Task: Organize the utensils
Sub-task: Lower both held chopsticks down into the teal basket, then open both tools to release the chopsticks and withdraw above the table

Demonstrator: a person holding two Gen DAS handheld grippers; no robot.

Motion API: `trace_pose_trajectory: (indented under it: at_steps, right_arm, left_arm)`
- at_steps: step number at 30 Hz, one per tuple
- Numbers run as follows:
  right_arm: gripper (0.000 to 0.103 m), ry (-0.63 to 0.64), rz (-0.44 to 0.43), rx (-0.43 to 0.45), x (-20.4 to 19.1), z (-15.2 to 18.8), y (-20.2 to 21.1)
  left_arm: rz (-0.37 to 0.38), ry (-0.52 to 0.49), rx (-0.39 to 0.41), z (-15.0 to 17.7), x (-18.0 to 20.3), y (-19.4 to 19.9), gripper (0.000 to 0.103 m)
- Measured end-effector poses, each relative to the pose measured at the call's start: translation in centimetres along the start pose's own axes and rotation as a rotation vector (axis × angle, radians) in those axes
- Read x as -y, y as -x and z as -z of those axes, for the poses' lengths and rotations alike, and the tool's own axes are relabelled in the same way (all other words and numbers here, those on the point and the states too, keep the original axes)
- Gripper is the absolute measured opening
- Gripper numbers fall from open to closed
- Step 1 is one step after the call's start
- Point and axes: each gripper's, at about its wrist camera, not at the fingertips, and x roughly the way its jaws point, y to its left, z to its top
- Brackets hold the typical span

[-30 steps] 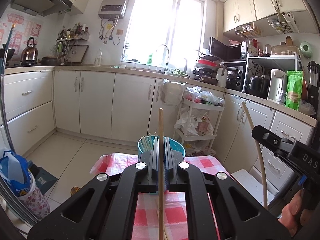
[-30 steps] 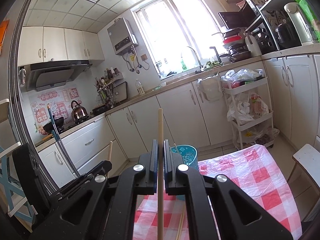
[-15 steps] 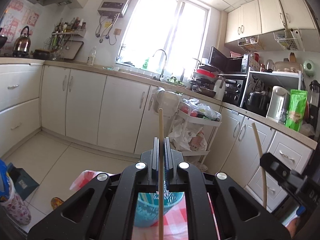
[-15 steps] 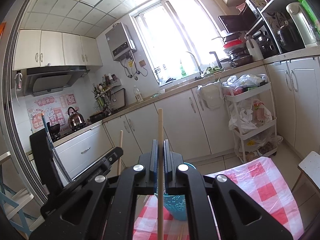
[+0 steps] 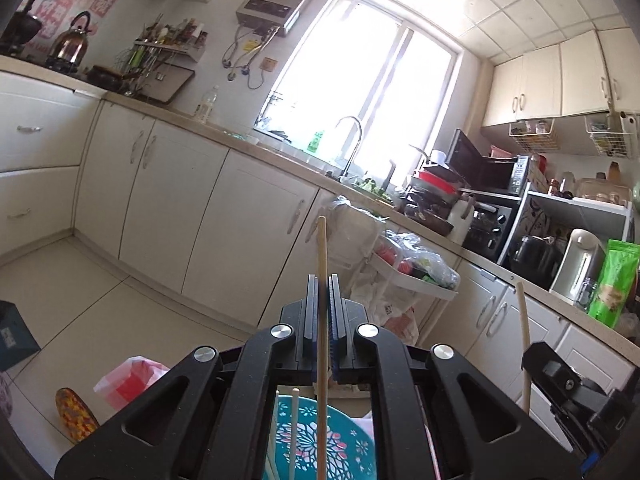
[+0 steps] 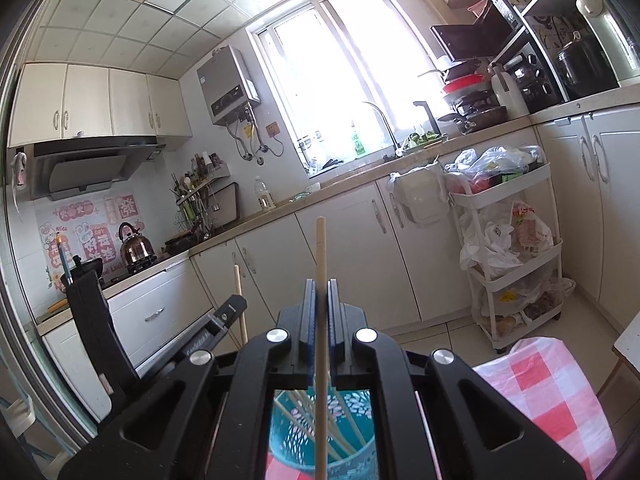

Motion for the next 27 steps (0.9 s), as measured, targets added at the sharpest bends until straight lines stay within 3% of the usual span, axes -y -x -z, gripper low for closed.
trace_pose_trajectory:
  at_steps: [9,19,22,27]
  right_arm:
    - [0.006,-0.025,0.035,-0.080,1.3,2.0,-9.1]
    - [0.006,0.031,0.063,-0.259,1.6,5.6,-12.2]
    - [0.011,0.048,0.073,-0.297,1.6,6.2,-12.2]
    - [0.029,0.056,0.088,-0.287,1.5,5.6,-8.9]
  left_arm:
    - [-0.067,-0.093,-0.100,3.5,-0.6,-2.6,0.004]
    - [-0.073,-0.091,-0.191,4.0,-2.4,-1.0,0.008]
    - [-0.083,-0.087,-0.198,3.7,-2.9,0.6,0.017]
    - [-0.125,-0.108,-0.200,3.7,-2.8,4.5,0.046]
